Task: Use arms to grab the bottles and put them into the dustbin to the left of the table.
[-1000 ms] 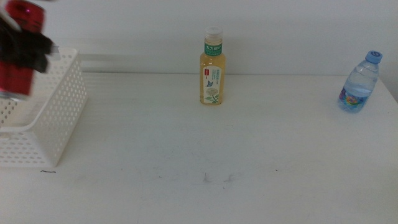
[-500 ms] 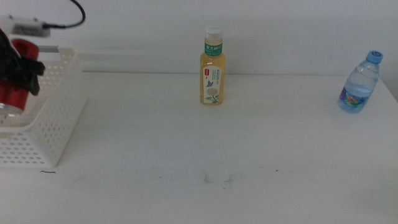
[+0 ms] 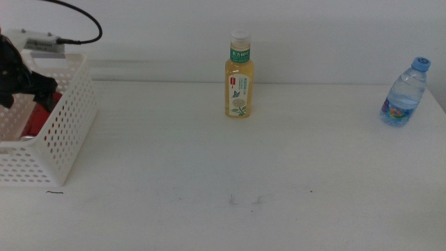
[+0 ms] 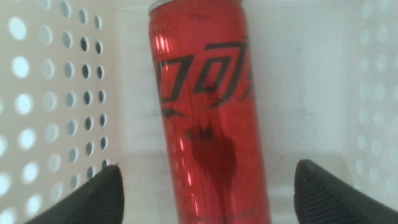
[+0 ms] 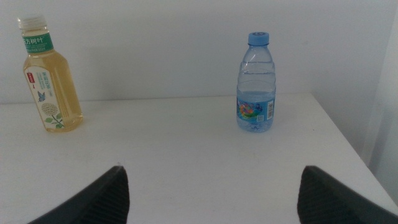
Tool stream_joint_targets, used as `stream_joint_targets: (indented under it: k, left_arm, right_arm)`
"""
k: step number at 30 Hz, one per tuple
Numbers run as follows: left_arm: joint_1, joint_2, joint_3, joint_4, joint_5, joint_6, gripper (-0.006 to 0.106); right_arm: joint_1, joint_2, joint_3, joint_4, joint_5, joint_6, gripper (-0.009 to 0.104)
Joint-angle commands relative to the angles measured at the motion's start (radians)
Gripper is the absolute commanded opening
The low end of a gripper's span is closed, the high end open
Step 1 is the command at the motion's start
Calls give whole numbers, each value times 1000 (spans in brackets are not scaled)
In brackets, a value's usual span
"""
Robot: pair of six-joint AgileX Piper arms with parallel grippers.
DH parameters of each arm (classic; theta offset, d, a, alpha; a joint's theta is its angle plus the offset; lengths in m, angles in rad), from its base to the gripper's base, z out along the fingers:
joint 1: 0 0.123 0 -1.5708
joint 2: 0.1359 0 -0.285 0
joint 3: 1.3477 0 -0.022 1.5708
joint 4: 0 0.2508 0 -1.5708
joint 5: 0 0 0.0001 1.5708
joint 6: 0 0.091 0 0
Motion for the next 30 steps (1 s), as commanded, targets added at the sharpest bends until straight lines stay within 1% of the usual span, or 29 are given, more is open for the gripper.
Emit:
stream_joint_targets:
  k: [1,3,5,8,10,12,14,17,19,20,22,25,27,30]
  left_arm:
    - [-25,-60,-8,7,13,-11,94]
    - [-54,-125,-4,31,34,-50,94]
    - [-89,-206,27,34,41,-88,94]
    - [-159,-359,116,31,33,-162,94]
    - [-213,-457,187,37,-18,-181,94]
    - [-282,-556,265,77,-84,-177,94]
    - [-352,-642,337,116,-98,-202,94]
    - [-431,-737,405,131,-110,-275,94]
    - [-477,-793,478,137,-215,-290,94]
    - [-503,-827,544,137,-317,-290,94]
    - [-549,-895,690,120,-563,-302,94]
    - [-603,-943,924,22,-855,-311,94]
    - [-645,-934,1031,-24,-937,-329,94]
    - [-712,-887,1123,-60,-1030,-353,94]
  right_arm:
    - [-5,-4,3,-8,-10,-6,93]
    - [-5,-4,3,-8,-10,-6,93]
    - [-5,-4,3,-8,-10,-6,93]
    - [-5,-4,3,-8,-10,-6,93]
    - [-5,-4,3,-8,-10,-6,93]
    - [-5,-4,3,-8,-10,-6,93]
    - [-5,-4,3,-8,-10,-6,93]
    - [-5,-4,3,-8,-10,-6,93]
    - [-5,-4,3,-8,-10,-6,93]
    - [-5,-4,3,-8,-10,-6,93]
    - [-5,-4,3,-8,-10,-6,93]
    - [-5,-4,3,-8,-10,-6,93]
    - [-5,-4,3,-8,-10,-6,93]
    - [-5,-4,3,-8,-10,-6,93]
